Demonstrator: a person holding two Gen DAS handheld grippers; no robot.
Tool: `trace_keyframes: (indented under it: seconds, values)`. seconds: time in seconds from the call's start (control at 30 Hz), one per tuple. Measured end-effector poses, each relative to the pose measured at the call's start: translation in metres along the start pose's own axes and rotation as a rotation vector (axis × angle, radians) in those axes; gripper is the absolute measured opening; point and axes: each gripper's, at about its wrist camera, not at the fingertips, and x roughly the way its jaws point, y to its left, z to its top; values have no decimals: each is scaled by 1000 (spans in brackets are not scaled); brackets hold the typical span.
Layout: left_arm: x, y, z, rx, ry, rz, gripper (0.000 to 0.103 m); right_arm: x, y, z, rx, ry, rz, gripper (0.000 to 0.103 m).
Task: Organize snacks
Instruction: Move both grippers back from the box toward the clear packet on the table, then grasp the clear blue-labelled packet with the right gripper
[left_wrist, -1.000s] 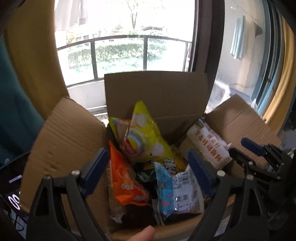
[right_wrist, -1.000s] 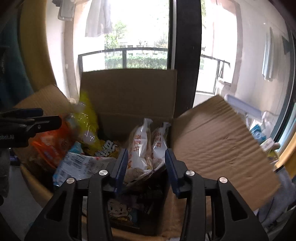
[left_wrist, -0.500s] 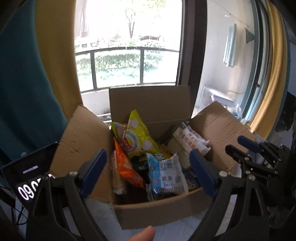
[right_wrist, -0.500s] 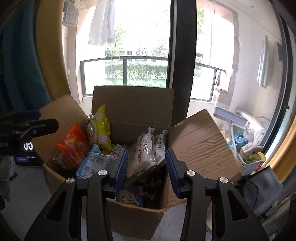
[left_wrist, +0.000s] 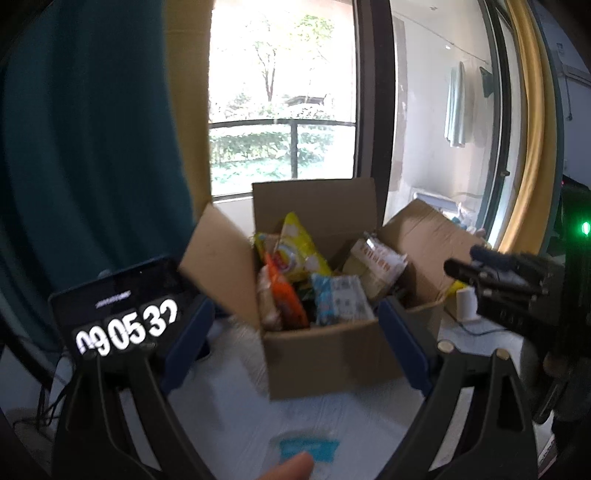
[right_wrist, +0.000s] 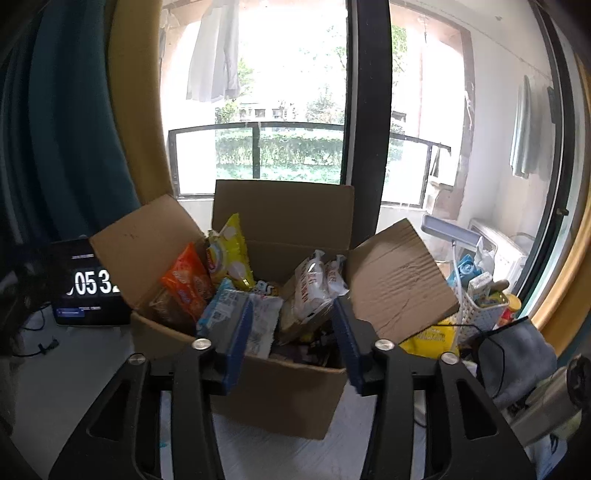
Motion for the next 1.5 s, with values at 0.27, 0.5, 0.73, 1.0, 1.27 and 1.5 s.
trace_keyframes:
  seconds: [0.27,0.5,0.73,1.0,1.27,1.5]
  values:
    - [-21,35,-66,-57,50,57,92,-8,35,-25,-1,30,48,59]
    - [-16,67,-134,-127,124,110,92,1,69,-63,28,107,111,60]
    - [-5,106,-188,-176,205,241,92,21,99,-115,121,239,187,71]
    - [-14,132,-215,-221,223,225,92,58,146,-157,199,384,218,81]
    - [-12,146,-219,-245,231,244,92,85,185,-170,190,453,184,92]
    - [-7,148,-223,-245,252,225,92,95,218,-178,20,480,109,90]
